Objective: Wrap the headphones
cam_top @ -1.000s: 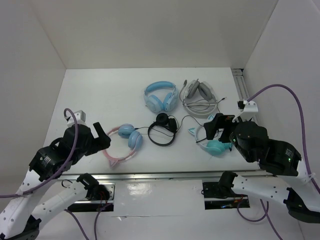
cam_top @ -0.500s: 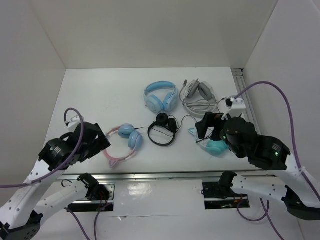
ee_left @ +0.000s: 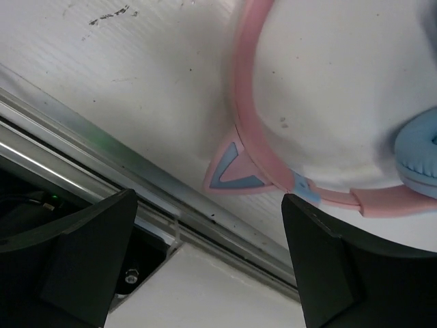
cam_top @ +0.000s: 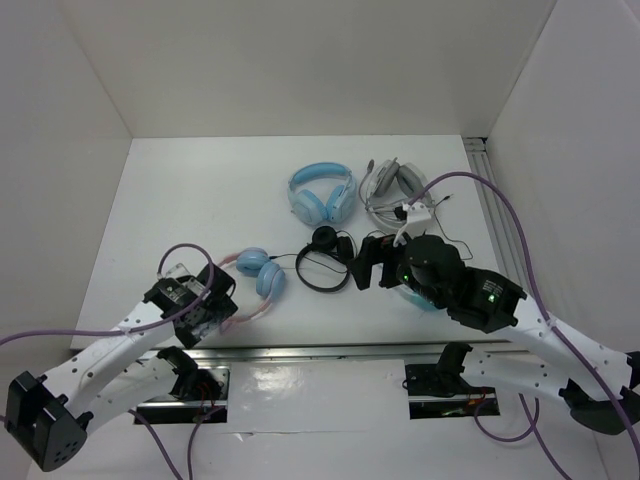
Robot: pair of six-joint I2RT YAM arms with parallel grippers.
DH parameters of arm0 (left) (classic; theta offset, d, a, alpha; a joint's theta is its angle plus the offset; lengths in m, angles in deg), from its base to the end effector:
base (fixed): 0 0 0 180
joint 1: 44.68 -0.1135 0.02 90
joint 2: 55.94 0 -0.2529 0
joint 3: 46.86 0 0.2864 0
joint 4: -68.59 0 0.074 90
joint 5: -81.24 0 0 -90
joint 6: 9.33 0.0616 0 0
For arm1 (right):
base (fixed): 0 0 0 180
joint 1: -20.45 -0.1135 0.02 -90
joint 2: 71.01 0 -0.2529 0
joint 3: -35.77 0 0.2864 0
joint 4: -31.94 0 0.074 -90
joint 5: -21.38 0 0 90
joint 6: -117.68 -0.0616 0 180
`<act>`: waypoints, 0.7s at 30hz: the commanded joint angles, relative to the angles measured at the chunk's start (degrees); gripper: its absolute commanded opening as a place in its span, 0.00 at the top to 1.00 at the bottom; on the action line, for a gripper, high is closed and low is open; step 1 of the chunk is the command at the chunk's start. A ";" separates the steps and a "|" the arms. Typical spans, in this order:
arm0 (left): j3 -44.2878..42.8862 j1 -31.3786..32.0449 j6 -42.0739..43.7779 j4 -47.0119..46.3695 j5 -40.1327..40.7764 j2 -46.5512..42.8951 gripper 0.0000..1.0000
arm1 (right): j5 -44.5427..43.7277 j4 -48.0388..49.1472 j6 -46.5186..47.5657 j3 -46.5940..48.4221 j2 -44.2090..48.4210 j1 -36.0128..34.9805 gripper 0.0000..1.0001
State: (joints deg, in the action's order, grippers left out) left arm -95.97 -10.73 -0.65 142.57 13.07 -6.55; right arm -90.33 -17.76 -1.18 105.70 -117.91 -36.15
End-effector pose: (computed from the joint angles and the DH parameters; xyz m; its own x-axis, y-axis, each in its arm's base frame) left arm 0.1599 -0.0801 0.1778 -0.5503 -0.7358 -0.3948 -0.7237 0.6561 -0.2142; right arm 0.1446 0.1778 0.3513 -0.5029 0.0519 -0.8628 -0.4007 0.8705 0.2859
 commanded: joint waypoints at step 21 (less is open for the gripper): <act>2.82 -2.83 -4.92 -13.45 13.51 13.46 0.06 | 9.93 9.92 2.67 -6.34 6.82 -0.09 0.00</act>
State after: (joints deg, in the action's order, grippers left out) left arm -92.80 -11.87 -5.35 131.33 23.45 6.50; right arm -82.16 -12.43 0.57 99.78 -111.59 -36.15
